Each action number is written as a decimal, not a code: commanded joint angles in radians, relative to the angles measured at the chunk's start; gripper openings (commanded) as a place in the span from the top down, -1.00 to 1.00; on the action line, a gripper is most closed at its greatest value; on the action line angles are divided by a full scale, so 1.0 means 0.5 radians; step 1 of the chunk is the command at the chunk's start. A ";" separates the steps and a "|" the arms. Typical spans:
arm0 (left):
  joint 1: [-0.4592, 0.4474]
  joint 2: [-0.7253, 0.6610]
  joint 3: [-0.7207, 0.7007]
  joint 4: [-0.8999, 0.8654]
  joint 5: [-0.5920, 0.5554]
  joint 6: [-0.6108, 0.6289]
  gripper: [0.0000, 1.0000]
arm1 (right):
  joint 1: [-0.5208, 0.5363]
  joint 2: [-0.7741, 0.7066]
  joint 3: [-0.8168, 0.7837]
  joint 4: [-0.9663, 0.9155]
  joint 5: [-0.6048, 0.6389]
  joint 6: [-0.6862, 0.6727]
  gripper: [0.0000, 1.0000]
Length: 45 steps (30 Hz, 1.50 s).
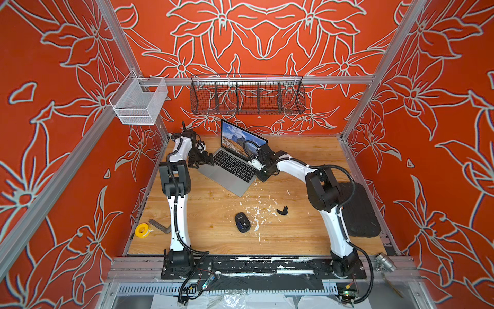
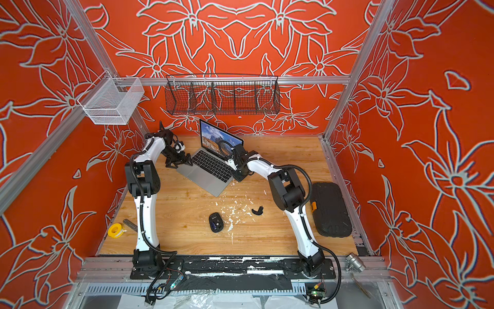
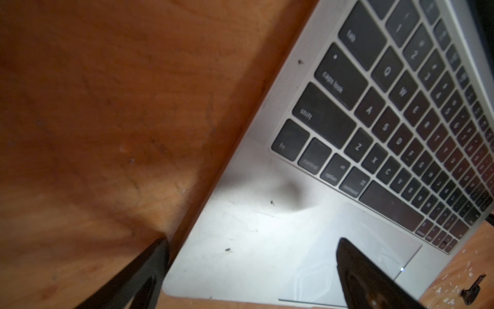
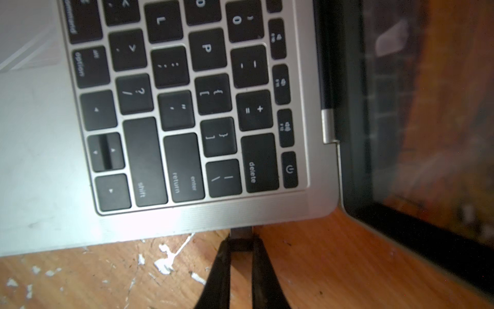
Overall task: Insert the wireless mouse receiver into the laptop
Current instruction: Insert the USB plug into the USB port.
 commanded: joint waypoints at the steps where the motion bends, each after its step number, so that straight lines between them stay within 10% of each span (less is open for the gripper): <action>1: -0.011 0.074 0.084 -0.060 0.032 0.040 -0.94 | 0.022 0.124 0.059 0.028 -0.015 0.001 0.92; 40: -0.120 0.392 0.408 -0.150 0.480 0.298 -0.93 | 0.023 0.372 0.576 -0.055 -0.057 -0.092 0.91; 45: -0.105 0.352 0.407 -0.103 0.272 0.212 -0.99 | 0.024 0.132 0.341 -0.004 0.009 0.076 0.11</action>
